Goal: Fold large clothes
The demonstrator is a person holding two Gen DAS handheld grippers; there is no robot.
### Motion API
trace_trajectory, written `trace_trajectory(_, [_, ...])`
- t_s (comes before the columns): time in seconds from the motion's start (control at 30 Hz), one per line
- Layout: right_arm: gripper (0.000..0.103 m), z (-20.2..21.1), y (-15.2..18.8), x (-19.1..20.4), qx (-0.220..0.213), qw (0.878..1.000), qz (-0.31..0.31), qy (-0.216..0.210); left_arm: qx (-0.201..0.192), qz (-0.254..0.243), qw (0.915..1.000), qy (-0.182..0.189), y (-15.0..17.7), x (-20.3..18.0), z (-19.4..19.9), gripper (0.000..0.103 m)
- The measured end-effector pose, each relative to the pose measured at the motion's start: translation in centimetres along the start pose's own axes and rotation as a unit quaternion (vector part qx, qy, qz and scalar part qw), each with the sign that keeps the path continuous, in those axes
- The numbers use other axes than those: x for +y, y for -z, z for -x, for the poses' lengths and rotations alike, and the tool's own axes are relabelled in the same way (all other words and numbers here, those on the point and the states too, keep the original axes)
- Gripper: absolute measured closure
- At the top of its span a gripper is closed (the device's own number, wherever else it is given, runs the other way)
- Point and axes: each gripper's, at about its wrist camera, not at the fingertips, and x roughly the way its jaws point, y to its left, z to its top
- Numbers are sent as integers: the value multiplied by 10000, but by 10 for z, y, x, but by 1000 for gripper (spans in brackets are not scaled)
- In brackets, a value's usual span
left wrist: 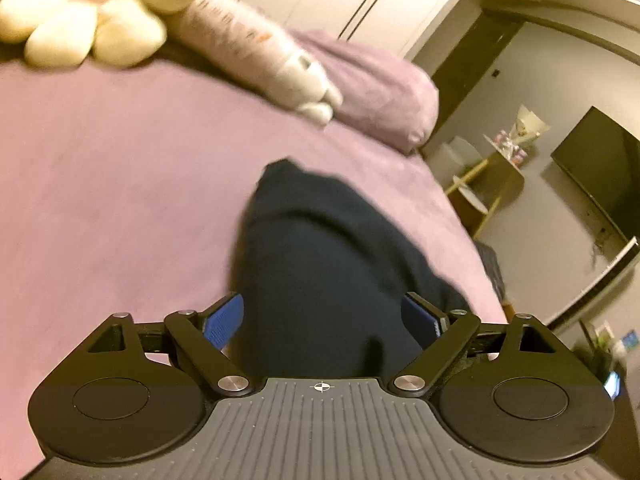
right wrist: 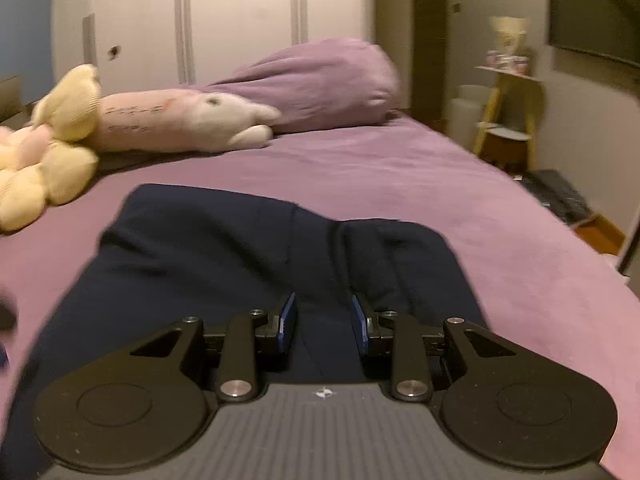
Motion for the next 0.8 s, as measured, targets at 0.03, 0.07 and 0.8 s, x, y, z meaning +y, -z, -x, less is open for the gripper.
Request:
trace_trajectory(0.03, [75, -1, 3, -4, -25, 9998, -60, 192, -69, -95, 9999, -25, -1, -10, -8, 8])
trace_trajectory(0.07, [75, 0, 8, -12, -60, 9995, -212, 236, -159, -226, 9996, -108, 2, -21, -19, 8])
trace_trajectory(0.8, [68, -49, -21, -42, 241, 9973, -671, -162, 242, -430, 9931, -1063, 7, -5, -102, 0])
